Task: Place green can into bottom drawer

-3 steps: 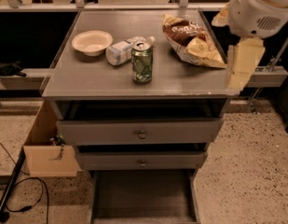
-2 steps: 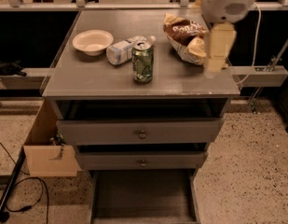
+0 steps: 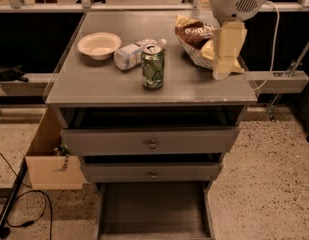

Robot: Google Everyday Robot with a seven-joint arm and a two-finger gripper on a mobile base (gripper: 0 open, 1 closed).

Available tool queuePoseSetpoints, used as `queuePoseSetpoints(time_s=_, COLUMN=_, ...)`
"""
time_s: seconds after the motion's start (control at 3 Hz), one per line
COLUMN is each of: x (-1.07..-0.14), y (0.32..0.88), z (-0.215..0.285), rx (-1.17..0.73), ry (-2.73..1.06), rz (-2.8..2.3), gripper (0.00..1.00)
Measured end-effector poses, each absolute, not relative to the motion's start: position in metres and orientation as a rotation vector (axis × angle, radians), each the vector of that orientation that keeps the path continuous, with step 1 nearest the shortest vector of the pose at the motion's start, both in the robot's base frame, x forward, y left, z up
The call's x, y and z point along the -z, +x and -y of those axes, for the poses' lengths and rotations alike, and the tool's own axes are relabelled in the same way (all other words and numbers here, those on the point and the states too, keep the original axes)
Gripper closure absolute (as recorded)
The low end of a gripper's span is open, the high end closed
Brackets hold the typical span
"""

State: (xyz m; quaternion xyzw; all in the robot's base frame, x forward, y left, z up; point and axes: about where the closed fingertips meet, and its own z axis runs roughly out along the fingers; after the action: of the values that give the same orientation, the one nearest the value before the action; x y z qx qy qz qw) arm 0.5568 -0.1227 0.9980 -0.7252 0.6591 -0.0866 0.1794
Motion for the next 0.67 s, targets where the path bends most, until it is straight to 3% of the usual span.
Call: queuePoseSetpoints(time_s=0.67, x=-0.983, y=0.626, z=0.065, rx=0.142, ry=-2.141, rz=-1.706, gripper=0.0)
